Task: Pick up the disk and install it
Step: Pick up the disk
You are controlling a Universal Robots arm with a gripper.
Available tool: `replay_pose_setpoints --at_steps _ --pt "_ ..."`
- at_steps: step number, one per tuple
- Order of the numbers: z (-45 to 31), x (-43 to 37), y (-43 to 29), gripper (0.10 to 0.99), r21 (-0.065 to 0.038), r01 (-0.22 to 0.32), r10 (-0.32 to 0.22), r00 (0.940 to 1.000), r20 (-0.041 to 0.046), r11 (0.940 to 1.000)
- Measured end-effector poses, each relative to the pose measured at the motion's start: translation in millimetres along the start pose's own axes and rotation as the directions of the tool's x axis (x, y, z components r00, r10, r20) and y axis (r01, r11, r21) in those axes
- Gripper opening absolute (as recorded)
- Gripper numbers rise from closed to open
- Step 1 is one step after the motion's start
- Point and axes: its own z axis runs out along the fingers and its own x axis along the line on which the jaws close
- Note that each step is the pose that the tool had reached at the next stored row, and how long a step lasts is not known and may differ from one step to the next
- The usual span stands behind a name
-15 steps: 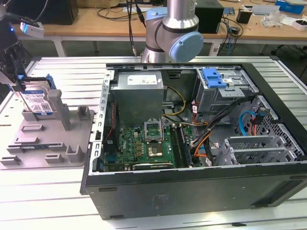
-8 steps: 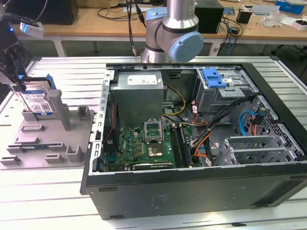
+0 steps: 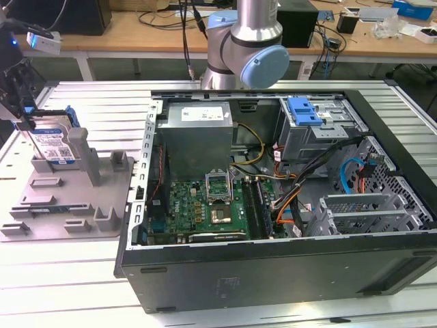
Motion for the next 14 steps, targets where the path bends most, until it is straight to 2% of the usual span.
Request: replay_pose_setpoints --at_steps 14 --pt "1.0 0.0 0.0 0.482 0.0 -0.036 0.036 0.9994 0.0012 0.9994"
